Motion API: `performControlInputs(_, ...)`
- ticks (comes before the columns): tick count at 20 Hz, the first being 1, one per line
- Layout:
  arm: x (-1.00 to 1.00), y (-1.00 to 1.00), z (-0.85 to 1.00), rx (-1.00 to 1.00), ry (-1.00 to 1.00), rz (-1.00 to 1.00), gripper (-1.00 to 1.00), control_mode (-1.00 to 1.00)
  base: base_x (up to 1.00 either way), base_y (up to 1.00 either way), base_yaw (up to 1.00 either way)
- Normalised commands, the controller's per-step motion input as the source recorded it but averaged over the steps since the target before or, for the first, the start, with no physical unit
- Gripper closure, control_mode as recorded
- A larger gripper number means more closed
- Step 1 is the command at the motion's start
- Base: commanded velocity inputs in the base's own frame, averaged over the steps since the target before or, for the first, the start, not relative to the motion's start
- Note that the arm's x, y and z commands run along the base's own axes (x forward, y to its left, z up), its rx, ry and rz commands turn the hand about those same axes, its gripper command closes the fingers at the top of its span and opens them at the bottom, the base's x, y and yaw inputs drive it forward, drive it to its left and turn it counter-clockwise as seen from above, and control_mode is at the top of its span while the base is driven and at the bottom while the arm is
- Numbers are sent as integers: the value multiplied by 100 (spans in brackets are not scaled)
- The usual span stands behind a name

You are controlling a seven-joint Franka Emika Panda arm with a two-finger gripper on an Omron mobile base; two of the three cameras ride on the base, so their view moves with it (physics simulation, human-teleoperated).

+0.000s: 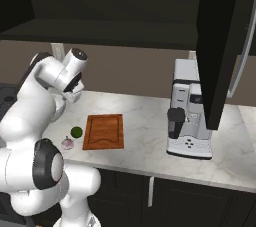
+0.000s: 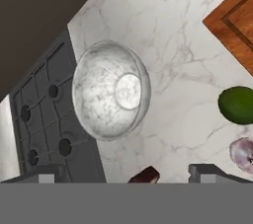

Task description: Open the cabinet. Place the bowl and condiment on the counter. Then place the lime and garlic on the cutting board.

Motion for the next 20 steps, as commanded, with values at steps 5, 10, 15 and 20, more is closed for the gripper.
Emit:
performControlInputs(5, -84, -16, 58, 6, -11, 0, -100, -100, 0, 0, 0)
performControlInputs(10, -100, -1, 44, 1, -12, 0, -100, -100, 0, 0, 0)
performControlInputs(15, -100, -2, 10, -1, -5, 0, -100, -100, 0, 0, 0)
performControlInputs(20, -89, -14, 2, -5, 0, 0, -100, -100, 0, 0, 0)
